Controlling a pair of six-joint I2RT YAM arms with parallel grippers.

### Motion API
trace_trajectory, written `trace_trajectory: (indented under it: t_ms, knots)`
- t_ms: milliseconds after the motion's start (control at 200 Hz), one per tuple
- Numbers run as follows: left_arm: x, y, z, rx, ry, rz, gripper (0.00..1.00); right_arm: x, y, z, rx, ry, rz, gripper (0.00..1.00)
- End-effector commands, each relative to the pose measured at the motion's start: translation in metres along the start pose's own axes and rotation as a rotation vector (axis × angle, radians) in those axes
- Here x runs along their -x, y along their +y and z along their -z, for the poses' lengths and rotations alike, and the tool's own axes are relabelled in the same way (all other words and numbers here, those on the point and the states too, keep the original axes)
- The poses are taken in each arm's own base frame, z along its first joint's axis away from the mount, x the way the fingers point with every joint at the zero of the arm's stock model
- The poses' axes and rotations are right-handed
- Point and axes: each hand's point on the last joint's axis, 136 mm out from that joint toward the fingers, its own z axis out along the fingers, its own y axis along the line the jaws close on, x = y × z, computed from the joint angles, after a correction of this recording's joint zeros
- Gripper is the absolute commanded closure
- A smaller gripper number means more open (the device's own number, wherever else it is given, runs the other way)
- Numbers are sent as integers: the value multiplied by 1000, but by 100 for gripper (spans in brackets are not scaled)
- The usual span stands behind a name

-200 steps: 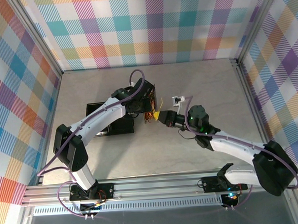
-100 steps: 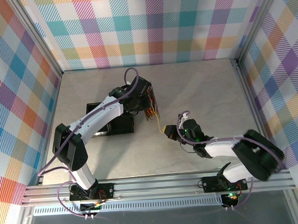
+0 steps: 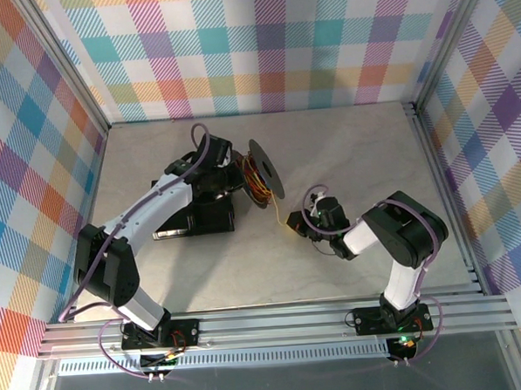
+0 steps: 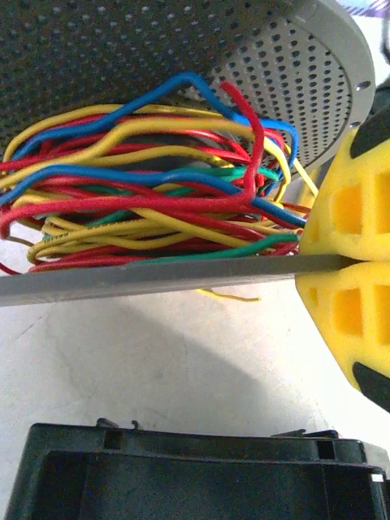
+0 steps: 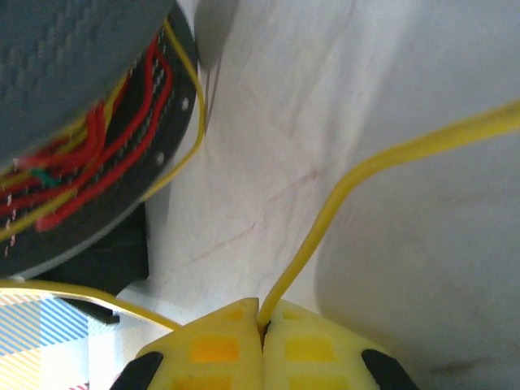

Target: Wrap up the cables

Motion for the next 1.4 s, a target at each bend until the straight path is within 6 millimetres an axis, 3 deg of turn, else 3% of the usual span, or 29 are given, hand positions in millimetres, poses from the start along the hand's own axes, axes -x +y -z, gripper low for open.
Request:
trace_trajectory:
  t_ms: [0,250,605,755,925,1155,1395]
  knots:
    - [-7,-43,38,-237,29,-84,100,25,-26,1,-82,-10,20,100]
    - [-24,-68,76,-427,89,-169,100,59,-16,-3,29,47,1,100]
    - [-42,-86,89,-570,183,-275,100,98,24,-2,248,168,87,100]
    - [-52,-84,94,-577,223,-331,100,117,39,10,341,228,159,100]
    - [-63,-81,96,-552,257,-407,100,115,70,29,436,306,349,100]
    - [-68,-79,104,-544,261,-532,100,102,117,75,565,304,654,100]
    - [-51,-65,91,-398,194,-654,100,86,134,102,560,210,932,100]
